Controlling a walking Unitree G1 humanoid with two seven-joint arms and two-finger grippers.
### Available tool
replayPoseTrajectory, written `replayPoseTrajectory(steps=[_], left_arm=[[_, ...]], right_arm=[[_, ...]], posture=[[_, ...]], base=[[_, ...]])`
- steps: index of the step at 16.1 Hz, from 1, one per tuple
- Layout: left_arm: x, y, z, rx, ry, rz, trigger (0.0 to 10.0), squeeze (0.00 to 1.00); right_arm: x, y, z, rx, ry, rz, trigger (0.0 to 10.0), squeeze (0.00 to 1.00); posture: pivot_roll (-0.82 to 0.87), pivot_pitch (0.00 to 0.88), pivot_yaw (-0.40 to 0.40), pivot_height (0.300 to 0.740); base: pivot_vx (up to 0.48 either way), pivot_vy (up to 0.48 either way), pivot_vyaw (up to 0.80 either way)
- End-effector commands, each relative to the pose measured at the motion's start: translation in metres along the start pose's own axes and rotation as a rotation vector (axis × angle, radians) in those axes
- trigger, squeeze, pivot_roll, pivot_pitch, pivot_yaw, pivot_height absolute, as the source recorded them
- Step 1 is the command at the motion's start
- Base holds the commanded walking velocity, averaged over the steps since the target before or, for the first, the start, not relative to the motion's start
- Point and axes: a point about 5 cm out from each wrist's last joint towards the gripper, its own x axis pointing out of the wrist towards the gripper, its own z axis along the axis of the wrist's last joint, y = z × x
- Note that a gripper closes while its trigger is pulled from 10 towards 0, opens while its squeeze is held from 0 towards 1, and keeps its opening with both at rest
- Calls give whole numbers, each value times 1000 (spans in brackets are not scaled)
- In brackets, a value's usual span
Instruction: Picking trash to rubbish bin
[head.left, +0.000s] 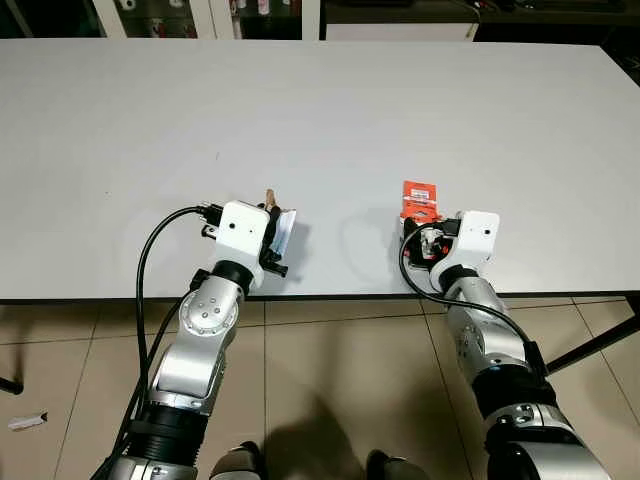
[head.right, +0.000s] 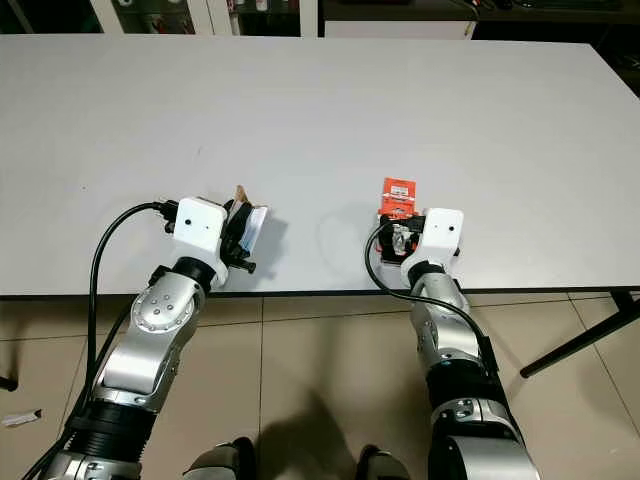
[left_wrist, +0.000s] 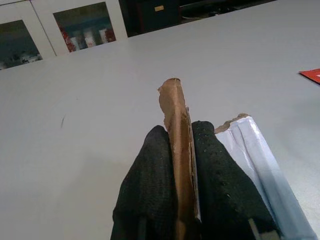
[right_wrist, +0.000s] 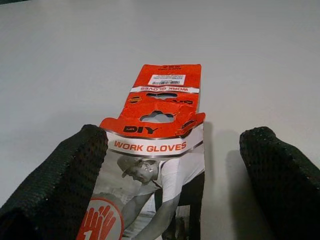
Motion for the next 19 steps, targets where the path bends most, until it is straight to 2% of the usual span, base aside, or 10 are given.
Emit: replayPoseTrajectory(steps=[1,5,11,15,16,17,19], left_arm=[[-1,-2,1,6,2,-19,10000,0],[-1,-4,0,12,12,-29,10000,0],[0,-6,0,31,9,-41,10000,0],[0,-6,1,30,10,-44,10000,0],[0,-6,1,29,10,-44,10000,0],[0,-6,1,29,11,-45,10000,0],[0,-6,1,29,11,-45,10000,0]], right_arm=[[-7,1,-25,3,112,0,10000,0],[-10,-2,-32,-13,142,-15,10000,0],[-18,-5,-48,-110,197,-20,10000,0],[-20,-5,-54,-130,211,-16,10000,0],[-20,-5,-54,-129,212,-14,6863,0],[-20,-5,-54,-129,212,-12,0,0],[-20,-4,-54,-127,208,-10,0,0]], posture=[[29,173,-8,740],[27,175,-7,740],[29,177,-7,740],[28,177,-5,740],[28,177,-5,740],[27,176,-5,740],[28,175,-6,740]], base=[[0,0,0],[0,0,0],[0,0,0],[0,0,0],[0,0,0],[0,0,0],[0,0,0]])
